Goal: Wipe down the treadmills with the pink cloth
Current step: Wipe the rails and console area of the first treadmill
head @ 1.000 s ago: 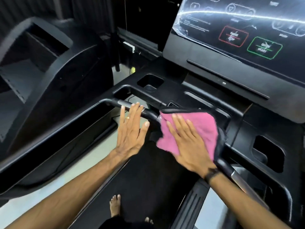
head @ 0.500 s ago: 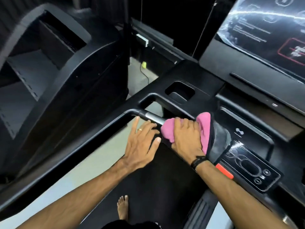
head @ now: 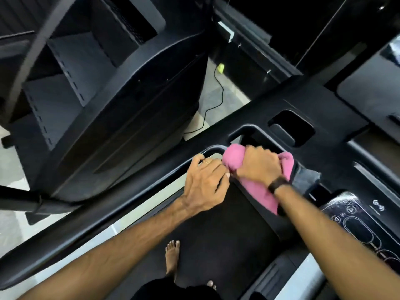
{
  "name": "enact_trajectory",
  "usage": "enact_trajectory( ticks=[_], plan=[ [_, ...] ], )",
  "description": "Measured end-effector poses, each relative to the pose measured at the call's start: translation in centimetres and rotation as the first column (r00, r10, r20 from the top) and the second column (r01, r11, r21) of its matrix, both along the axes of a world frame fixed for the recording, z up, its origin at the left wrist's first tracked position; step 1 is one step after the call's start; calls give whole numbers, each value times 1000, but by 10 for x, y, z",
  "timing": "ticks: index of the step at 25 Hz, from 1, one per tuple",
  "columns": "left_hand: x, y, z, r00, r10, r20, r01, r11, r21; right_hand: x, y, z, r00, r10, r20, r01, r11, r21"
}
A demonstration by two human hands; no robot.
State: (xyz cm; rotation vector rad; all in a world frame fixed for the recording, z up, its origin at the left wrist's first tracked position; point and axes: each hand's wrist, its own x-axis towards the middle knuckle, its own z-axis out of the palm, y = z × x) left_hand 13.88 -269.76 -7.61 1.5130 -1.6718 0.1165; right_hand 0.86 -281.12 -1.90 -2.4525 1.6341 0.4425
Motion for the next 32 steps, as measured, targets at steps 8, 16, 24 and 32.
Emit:
enact_trajectory(
  ticks=[8,16,24,32],
  plan=[
    [26,-4,-4,995,89,37,-90,995,36,43,-2,-30,996,84,3,-82,976,-204],
    [23,-13,-5,998,31,63,-32,999,3,35,-7,-37,997,79,13,-71,942,-329],
    [11,-20,9,992,-97,83,100,994,-33,-19,-15,16,961,-216,174,132,909,396],
    [2,-21,5,973,-217,77,216,976,18,-45,42,-12,995,-41,-85,17,964,-266]
  ],
)
